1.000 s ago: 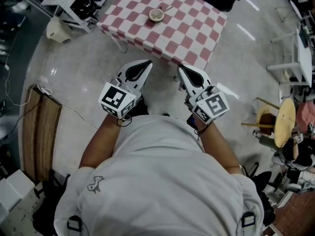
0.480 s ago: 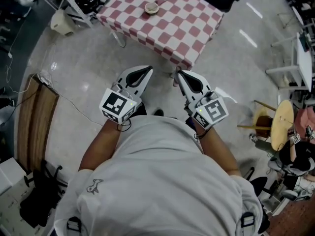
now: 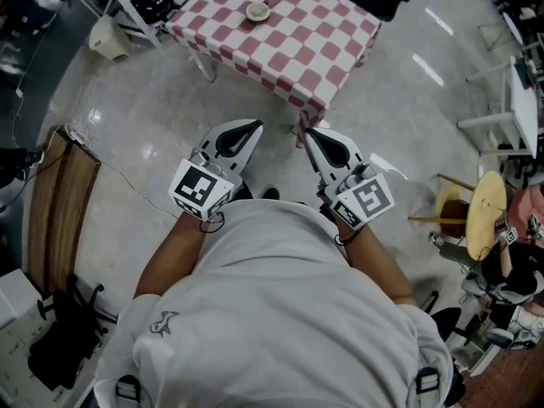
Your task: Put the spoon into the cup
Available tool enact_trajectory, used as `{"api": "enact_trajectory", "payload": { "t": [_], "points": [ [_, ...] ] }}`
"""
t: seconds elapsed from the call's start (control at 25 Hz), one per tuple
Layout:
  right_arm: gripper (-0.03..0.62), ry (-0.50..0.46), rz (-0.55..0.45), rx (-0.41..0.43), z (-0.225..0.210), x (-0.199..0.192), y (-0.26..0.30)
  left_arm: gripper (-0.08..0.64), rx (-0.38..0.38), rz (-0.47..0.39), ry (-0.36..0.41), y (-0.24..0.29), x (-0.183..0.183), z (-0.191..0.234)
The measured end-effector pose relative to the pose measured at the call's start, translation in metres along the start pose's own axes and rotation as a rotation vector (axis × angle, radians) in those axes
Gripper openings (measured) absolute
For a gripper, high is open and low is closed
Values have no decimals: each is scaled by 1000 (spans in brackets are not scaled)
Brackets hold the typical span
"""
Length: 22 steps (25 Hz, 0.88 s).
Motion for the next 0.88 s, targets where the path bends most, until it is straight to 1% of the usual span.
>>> {"api": "enact_trajectory", "payload": {
  "t": [0.28, 0.52, 0.88],
  "points": [
    [32, 0, -7, 14, -1, 1, -6, 14, 2, -6, -4, 5, -1, -8],
    [32, -10, -14, 13, -2, 5, -9, 14, -3, -1, 10, 9, 2, -11],
    [32, 10, -28, 11, 3, 6, -6, 14, -15, 18, 27, 5, 4, -13]
  ]
}}
Point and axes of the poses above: the fingertips, and each gripper's own axes: y forward along the fingers, z to its left, x out of its top, the point moved 3 cm from there along -y, backward along the fingers, and after that the axes turned 14 degrees about -x, right-handed, at the moved point
